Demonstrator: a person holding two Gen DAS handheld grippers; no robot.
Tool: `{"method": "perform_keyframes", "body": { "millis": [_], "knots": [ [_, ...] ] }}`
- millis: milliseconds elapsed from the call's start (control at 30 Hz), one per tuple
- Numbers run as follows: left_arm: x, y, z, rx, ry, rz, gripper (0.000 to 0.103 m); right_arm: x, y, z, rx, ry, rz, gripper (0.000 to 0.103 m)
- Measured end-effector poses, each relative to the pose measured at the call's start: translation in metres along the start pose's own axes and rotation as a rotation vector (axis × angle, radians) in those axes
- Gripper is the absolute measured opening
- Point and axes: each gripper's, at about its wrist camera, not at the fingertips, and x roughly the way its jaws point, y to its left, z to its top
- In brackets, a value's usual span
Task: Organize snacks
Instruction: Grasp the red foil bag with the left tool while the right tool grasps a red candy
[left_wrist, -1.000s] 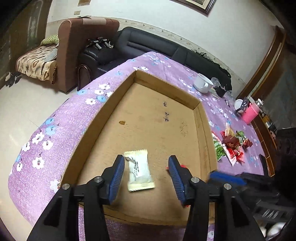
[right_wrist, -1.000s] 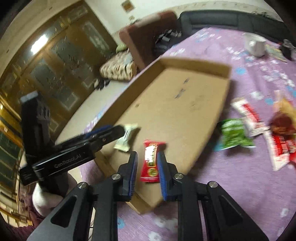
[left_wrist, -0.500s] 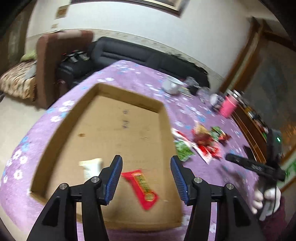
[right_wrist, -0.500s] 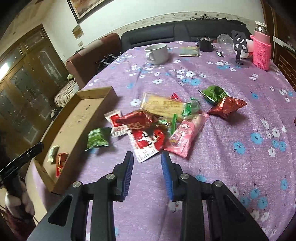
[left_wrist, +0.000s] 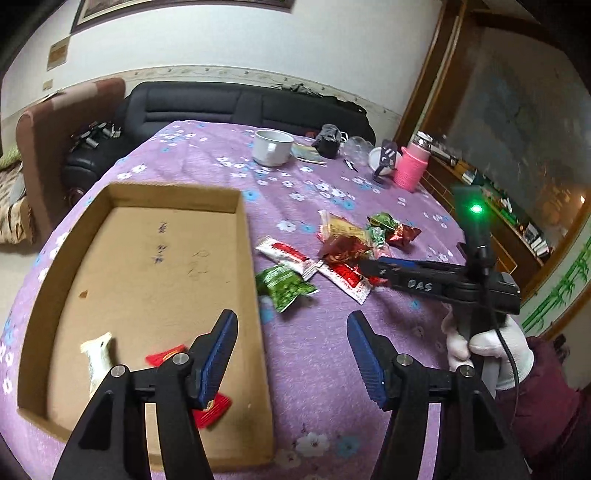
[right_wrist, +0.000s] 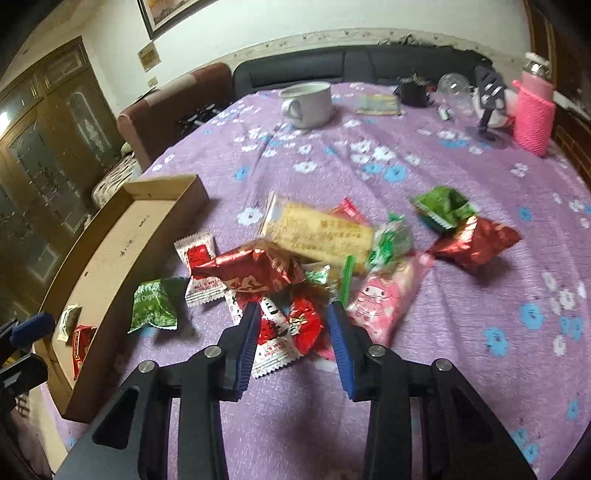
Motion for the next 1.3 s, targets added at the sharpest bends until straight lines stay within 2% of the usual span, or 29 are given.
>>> {"method": "perform_keyframes", "body": {
  "millis": [67,333,500,633,667,700,733,767,833,1100,1200,1300],
  "knots": [
    [0.006,-0.006,0.006,0.021,0.006,0.002,0.065,0.006,-0.003,-0.002,0.006,0.013,0.023,0.009],
    [0.054,-0.034,0.045,0.094,0.057,-0.045,0.065,-0.013,-0.034,-0.015,0.110,-0.042,0.095,0.008],
    [0.108,-0.063,0.064,0.243,0.114,-0.022,0.065,-0.015,-0.057,-0.018,0.198,-0.047,0.147,0.008],
    [0.146,-0.073,0.069,0.306,0.175,0.009,0.065,-0.018,-0.062,-0.016,0.209,-0.061,0.167,0.008],
    [0.152,-0.075,0.068,0.321,0.181,0.026,0.055,-0.019,-0.063,-0.016,0.208,-0.062,0.169,0.008],
    [0.159,-0.077,0.065,0.332,0.199,0.032,0.038,-0.019,-0.063,-0.015,0.208,-0.063,0.170,0.008],
    [0.162,-0.077,0.063,0.332,0.208,0.036,0.038,-0.019,-0.063,-0.015,0.206,-0.065,0.169,0.008],
    [0.162,-0.078,0.062,0.332,0.199,0.043,0.038,-0.020,-0.063,-0.015,0.205,-0.068,0.166,0.008],
    [0.156,-0.077,0.062,0.310,0.191,0.035,0.031,-0.021,-0.064,-0.015,0.207,-0.075,0.172,0.008],
    [0.104,-0.048,0.063,0.153,0.100,-0.037,0.031,-0.026,-0.060,-0.016,0.199,-0.098,0.201,0.008],
    [0.074,-0.029,0.060,0.079,0.047,-0.029,0.031,-0.027,-0.056,-0.016,0.187,-0.105,0.204,0.008],
    [0.044,0.000,0.052,-0.002,0.002,0.012,0.031,-0.027,-0.047,-0.016,0.189,-0.094,0.228,0.008]
  ]
}}
